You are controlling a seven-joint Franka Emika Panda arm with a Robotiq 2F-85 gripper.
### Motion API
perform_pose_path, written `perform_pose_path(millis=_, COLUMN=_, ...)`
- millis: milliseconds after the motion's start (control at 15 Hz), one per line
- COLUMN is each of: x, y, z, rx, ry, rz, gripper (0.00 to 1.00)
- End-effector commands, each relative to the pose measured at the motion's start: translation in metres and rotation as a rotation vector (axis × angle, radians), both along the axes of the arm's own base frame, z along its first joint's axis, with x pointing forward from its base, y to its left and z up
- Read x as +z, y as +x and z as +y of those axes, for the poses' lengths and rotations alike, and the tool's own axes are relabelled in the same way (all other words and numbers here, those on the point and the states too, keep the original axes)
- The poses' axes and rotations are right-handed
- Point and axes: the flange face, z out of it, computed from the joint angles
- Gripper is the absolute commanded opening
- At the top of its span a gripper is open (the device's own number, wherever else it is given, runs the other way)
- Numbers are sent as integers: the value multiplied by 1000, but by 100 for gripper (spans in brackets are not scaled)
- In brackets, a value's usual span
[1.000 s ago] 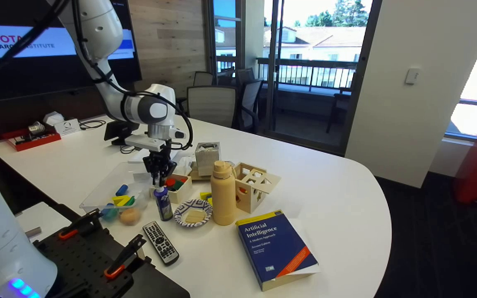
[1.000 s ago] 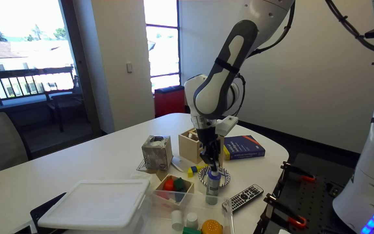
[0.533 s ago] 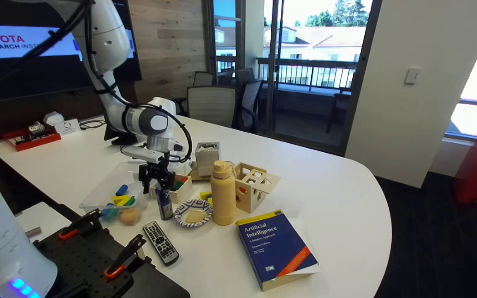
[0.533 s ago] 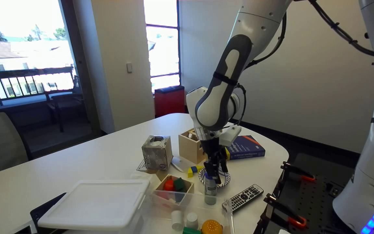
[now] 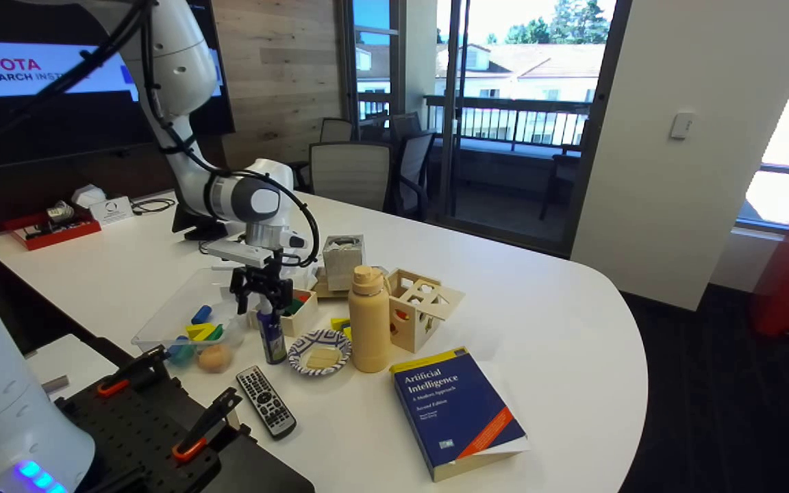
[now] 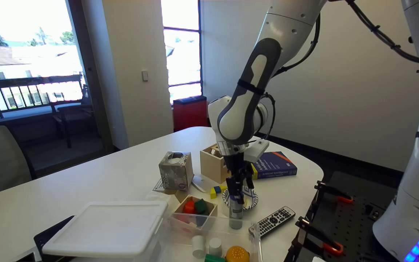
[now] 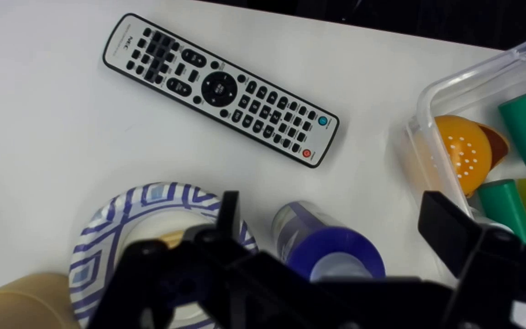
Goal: Put the yellow blocks inside the box
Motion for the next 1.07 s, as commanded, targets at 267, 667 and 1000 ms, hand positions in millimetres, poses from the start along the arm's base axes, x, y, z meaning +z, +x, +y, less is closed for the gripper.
perform_pose_path(millis=267, x=67, y=15, z=-38, rx=-133, ry=81, rz=-107, gripper=100)
perform_pose_path(millis=667, x=103, y=32, z=-68, rx=-267, ry=186, rz=-248, gripper=100)
perform_pose_path(millis=1000, x=81, y=50, z=-51, rx=-270, ry=197, rz=-342, gripper=100)
